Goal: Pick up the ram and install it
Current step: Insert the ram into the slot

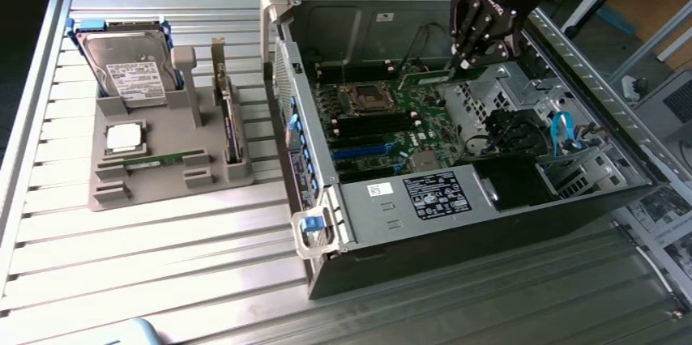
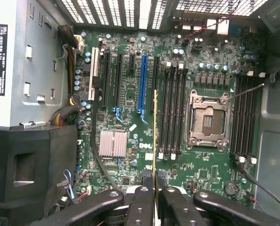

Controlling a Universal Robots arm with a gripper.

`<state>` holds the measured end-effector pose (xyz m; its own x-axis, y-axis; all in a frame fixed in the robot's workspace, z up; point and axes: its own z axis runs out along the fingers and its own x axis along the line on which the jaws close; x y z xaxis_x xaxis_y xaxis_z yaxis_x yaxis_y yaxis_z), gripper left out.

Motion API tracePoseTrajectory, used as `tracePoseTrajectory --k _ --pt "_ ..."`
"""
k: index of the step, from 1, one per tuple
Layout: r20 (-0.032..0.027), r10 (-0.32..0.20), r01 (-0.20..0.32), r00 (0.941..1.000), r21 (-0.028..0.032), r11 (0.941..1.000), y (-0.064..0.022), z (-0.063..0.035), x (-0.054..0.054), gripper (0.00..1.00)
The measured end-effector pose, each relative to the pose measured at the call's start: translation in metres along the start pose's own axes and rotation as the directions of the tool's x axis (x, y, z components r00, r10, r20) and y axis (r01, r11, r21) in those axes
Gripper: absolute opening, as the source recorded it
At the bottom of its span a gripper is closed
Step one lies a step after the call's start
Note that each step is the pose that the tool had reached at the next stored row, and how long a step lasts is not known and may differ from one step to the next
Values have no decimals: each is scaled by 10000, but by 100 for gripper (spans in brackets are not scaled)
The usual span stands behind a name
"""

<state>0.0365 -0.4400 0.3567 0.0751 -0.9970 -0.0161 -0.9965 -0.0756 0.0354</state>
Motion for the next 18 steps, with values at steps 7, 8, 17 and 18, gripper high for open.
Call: tracePoseTrajectory --k 7,8,17,18 --pt "1 6 -6 10000 0 10000 9 54 -4 13" --pt "0 7 -7 10000 0 10000 10 59 -4 13" --pt "1 19 -19 10000 0 10000 22 127 -11 13" --pt "1 20 -20 10000 0 10000 23 134 -12 13"
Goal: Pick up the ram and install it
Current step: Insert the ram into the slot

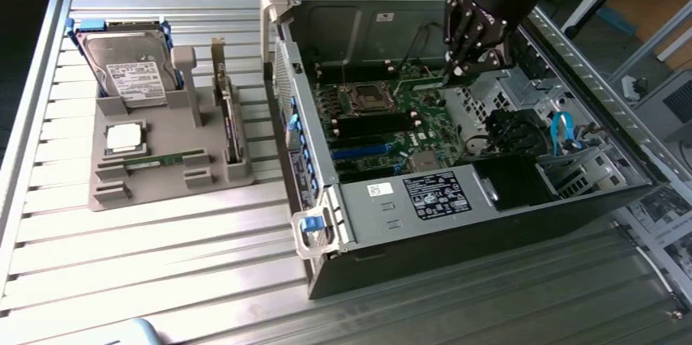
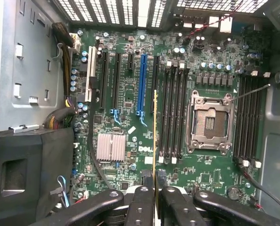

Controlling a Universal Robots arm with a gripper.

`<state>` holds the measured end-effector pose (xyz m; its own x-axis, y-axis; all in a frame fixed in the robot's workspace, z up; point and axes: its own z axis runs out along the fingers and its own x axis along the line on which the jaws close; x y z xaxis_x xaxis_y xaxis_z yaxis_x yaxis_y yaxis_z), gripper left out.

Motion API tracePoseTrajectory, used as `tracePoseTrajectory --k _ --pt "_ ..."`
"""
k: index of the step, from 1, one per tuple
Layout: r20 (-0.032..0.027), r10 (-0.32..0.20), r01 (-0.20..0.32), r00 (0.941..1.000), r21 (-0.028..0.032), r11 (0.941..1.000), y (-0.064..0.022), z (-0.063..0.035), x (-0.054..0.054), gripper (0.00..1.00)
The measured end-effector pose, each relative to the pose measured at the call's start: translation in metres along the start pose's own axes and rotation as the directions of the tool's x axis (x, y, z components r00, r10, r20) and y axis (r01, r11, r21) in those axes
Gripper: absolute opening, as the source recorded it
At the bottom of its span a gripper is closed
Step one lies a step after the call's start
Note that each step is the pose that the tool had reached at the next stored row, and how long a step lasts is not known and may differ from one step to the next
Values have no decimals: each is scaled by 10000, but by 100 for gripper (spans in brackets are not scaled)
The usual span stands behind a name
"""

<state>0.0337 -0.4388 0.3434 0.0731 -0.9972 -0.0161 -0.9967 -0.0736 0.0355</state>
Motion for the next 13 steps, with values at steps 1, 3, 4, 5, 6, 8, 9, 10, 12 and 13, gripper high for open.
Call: tracePoseTrajectory --k 1,3,4,5,6,8,9,10,12,13 --pt "1 2 -2 10000 0 10000 2 13 -2 13" --pt "0 4 -4 10000 0 10000 5 25 -3 13" --pt "0 5 -5 10000 0 10000 6 31 -4 13" --pt "0 6 -6 10000 1 10000 7 38 -5 13" --pt "1 7 -7 10000 0 10000 9 46 -6 13" --pt "0 11 -11 10000 0 10000 14 66 -10 13" --pt "1 11 -11 10000 0 10000 15 72 -12 13" --pt "1 13 -13 10000 1 10000 17 79 -13 13" --pt "2 15 -15 10000 1 10000 20 92 -16 13" --pt "1 16 -16 10000 1 10000 21 97 -16 13"
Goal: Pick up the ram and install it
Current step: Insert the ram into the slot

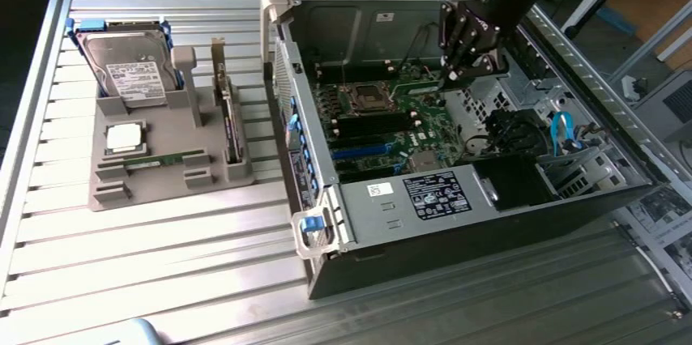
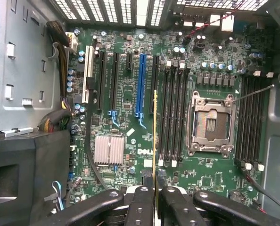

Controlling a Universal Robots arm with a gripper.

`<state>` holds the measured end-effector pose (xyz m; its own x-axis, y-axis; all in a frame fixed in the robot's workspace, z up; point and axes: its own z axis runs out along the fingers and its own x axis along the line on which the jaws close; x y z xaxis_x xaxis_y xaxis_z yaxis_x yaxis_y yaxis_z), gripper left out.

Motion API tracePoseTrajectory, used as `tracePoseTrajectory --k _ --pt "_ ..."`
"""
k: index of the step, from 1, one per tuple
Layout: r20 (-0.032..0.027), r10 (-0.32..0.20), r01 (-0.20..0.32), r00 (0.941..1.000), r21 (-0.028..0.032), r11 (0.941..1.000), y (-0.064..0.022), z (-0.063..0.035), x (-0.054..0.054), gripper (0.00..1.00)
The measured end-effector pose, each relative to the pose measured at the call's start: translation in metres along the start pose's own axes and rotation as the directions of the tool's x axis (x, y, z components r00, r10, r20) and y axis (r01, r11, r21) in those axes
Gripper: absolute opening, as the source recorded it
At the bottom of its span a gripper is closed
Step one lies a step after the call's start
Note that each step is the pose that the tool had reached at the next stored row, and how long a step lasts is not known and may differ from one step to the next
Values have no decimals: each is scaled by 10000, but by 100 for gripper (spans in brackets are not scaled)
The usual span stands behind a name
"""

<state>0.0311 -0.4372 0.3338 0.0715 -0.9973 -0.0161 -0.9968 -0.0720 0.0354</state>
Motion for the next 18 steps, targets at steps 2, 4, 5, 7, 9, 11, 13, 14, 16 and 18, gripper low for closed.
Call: tracePoseTrajectory --k 2,4,5,7,9,11,13,14,16,18 --pt "1 2 -2 10000 0 10000 4 13 -2 13" --pt "0 4 -4 10000 0 10000 7 25 -4 13" --pt "1 5 -5 10000 0 10000 9 31 -5 13" --pt "1 8 -8 10000 0 10000 13 42 -6 13" --pt "1 9 -9 10000 0 10000 17 53 -7 13" --pt "-1 14 -14 10000 0 10000 21 74 -11 13" --pt "-4 22 -22 10000 0 10000 22 89 -13 13" --pt "-3 25 -25 10000 0 10000 23 97 -14 13" --pt "-5 27 -27 10000 0 10000 23 109 -14 13" --pt "-5 27 -27 10000 0 10000 22 121 -13 13"
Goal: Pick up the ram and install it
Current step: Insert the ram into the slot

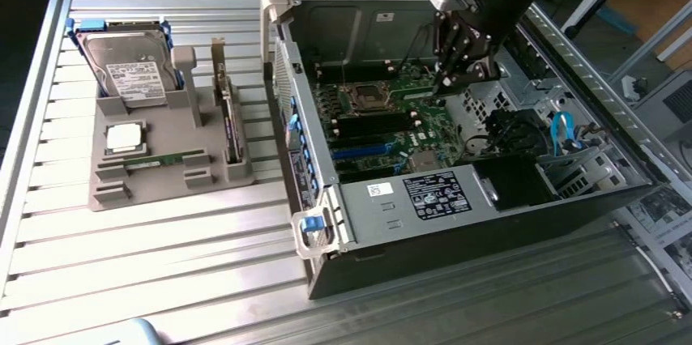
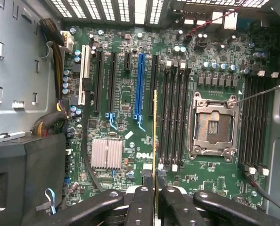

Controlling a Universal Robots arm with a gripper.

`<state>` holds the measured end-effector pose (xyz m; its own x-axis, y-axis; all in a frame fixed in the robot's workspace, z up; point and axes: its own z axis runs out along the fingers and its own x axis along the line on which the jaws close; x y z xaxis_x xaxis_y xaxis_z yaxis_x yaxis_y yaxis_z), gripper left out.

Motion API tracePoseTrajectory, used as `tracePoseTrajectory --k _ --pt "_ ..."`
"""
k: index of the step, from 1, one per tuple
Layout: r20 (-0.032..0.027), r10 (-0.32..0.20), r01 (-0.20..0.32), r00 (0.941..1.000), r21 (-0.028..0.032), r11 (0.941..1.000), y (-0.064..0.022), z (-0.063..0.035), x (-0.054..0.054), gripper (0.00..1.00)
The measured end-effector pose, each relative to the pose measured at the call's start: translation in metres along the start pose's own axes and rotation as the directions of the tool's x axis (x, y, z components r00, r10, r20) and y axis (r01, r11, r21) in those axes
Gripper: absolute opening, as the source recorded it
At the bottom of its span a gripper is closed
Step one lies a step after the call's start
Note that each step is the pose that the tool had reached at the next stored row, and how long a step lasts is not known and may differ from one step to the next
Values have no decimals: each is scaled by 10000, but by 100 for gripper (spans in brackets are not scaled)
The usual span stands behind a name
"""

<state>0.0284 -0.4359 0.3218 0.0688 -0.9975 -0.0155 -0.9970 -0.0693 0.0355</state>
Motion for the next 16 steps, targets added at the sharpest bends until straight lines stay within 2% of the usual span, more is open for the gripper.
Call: tracePoseTrajectory --k 16 --pt "-1 0 0 10000 0 10000 -3 92 1 13"
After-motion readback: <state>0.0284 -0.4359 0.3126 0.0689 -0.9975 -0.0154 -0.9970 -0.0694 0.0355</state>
